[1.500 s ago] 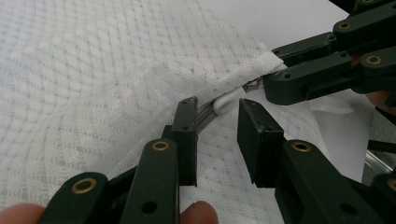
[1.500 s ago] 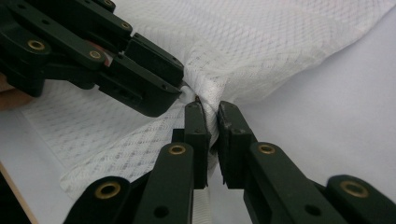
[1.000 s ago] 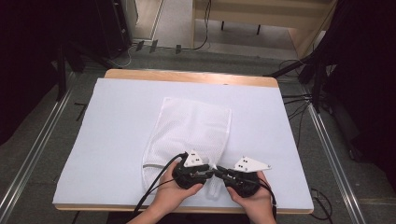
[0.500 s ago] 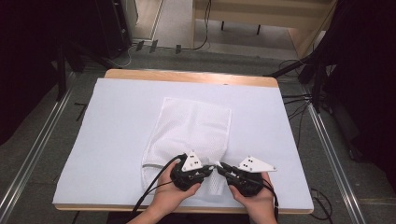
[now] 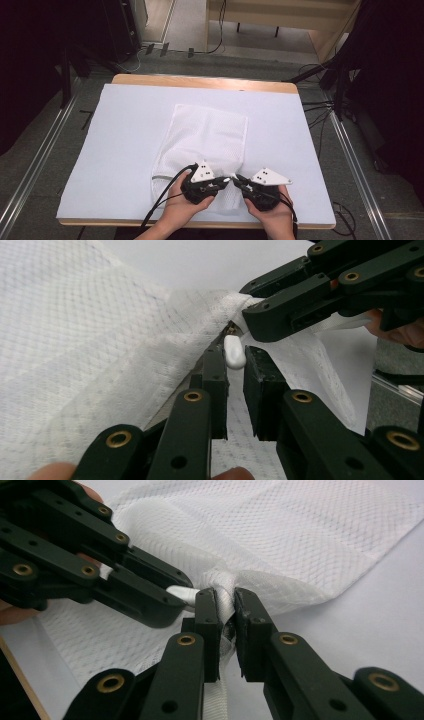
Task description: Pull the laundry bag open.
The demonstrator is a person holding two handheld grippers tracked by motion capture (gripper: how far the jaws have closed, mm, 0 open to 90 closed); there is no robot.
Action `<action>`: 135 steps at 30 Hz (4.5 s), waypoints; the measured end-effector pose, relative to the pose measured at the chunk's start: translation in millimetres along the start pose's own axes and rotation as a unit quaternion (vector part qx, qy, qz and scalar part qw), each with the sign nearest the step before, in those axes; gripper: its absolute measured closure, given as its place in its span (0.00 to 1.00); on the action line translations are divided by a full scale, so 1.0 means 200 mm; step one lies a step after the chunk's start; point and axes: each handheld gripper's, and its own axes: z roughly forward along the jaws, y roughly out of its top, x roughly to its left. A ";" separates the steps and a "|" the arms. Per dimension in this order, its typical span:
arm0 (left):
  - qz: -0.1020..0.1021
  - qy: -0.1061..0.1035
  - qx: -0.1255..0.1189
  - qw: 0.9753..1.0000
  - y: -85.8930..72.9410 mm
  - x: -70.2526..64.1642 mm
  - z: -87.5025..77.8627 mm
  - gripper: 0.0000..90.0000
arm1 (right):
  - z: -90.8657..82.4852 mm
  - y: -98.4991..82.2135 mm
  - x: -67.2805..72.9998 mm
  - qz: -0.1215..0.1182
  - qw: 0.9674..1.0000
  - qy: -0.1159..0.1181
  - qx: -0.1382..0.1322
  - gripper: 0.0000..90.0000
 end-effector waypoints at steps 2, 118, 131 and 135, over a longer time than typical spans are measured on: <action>0.002 0.003 0.010 1.000 -0.01 0.00 0.02 0.89 | 0.00 0.00 0.01 -0.004 1.000 0.001 -0.002 0.92; -0.115 0.089 -0.214 0.966 -0.44 0.54 -0.99 0.14 | -0.10 -0.06 -0.19 0.016 0.993 -0.111 -0.022 0.12; -0.122 0.155 -0.201 0.960 -0.53 0.65 -1.08 0.11 | -0.21 -0.12 -0.40 0.062 0.988 -0.133 -0.054 0.09; -0.122 0.161 -0.192 0.960 -0.54 0.68 -1.08 0.09 | -0.24 -0.14 -0.45 0.079 0.985 -0.141 -0.060 0.09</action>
